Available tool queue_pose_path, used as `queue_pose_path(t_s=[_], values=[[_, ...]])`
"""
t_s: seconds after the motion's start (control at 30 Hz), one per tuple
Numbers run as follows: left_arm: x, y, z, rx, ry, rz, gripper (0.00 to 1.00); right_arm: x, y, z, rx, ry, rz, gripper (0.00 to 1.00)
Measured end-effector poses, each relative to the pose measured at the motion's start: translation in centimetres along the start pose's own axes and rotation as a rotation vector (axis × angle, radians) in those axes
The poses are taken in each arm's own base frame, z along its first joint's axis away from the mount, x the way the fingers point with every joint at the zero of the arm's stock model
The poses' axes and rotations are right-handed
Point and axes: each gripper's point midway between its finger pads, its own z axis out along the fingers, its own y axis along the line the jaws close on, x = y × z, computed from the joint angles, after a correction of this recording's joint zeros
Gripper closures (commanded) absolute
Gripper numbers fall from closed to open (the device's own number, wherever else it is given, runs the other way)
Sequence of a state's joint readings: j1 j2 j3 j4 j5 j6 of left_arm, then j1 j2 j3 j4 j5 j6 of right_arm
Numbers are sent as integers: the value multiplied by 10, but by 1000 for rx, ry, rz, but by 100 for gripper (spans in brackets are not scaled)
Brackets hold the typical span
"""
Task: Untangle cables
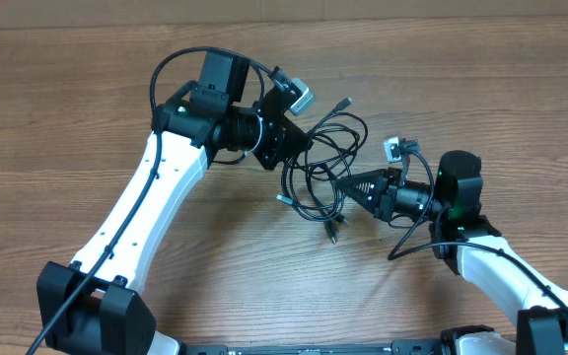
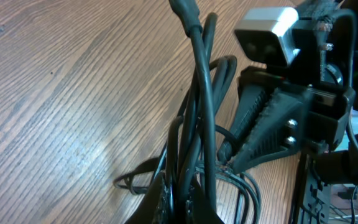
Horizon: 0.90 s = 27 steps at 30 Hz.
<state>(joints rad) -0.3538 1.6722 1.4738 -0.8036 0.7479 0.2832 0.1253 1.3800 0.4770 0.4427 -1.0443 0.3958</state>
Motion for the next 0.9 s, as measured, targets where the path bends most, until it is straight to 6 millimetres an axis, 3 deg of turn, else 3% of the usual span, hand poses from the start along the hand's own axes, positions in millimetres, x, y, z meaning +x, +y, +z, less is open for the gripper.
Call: queue_pose_path(t_s=[0.43, 0.63, 0.9], values=[[6, 2, 0, -16, 24, -17, 96, 2, -3, 0, 11, 5, 20, 96], [20, 2, 0, -34, 82, -56, 96, 23, -36, -4, 182, 36, 173, 96], [30, 3, 9, -33, 121, -68, 96, 51, -92, -27, 543, 60, 312, 96]])
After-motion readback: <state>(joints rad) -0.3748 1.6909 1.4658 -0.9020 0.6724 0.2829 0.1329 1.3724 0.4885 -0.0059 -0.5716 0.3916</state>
